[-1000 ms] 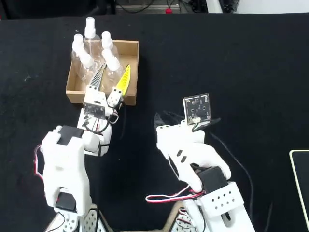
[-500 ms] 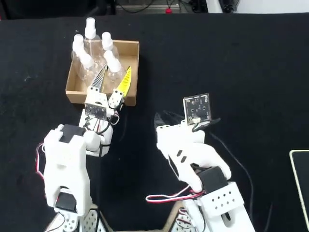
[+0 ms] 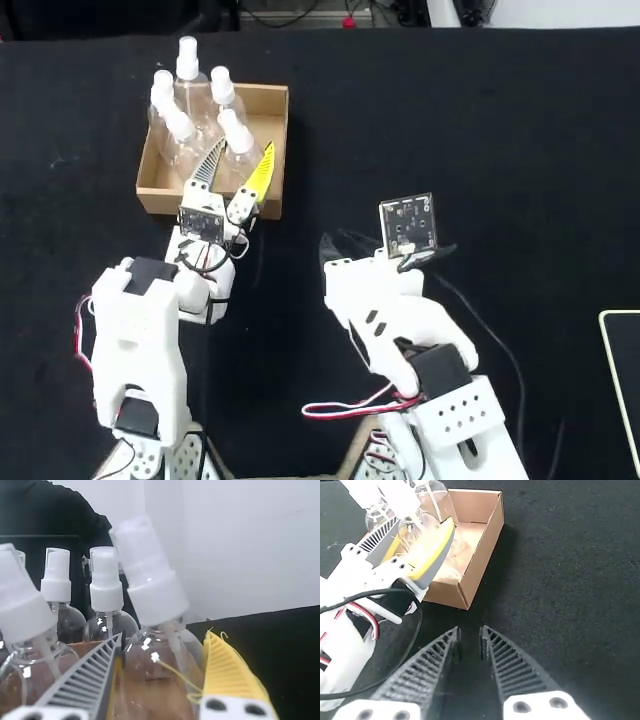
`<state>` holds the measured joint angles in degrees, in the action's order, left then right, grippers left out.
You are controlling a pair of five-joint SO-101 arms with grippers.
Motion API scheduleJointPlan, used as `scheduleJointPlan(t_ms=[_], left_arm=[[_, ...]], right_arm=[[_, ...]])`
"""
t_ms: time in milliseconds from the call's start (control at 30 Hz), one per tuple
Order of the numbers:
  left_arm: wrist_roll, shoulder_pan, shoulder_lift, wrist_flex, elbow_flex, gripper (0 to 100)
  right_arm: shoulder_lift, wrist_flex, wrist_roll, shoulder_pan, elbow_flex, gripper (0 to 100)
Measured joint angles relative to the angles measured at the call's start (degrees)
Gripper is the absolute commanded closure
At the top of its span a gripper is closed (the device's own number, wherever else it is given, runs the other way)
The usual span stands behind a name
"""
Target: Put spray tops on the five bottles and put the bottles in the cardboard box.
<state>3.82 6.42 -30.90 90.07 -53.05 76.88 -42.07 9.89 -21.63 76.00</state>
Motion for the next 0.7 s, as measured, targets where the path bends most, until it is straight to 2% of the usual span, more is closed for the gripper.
scheduleJointPlan(t_ms=[267, 433, 700], left_arm=[[0.00, 0.00, 0.00, -0.09, 0.00, 85], [0.00, -0.09, 0.09, -5.19, 0.09, 85], [0.00, -0.09, 0.09, -5.01, 0.09, 85]], right_arm=[[0.00, 0.00, 0.00, 0.00, 0.00, 93.5], [0.00, 0.00, 0.00, 0.00, 0.00, 93.5], [0.00, 0.00, 0.00, 0.00, 0.00, 93.5]])
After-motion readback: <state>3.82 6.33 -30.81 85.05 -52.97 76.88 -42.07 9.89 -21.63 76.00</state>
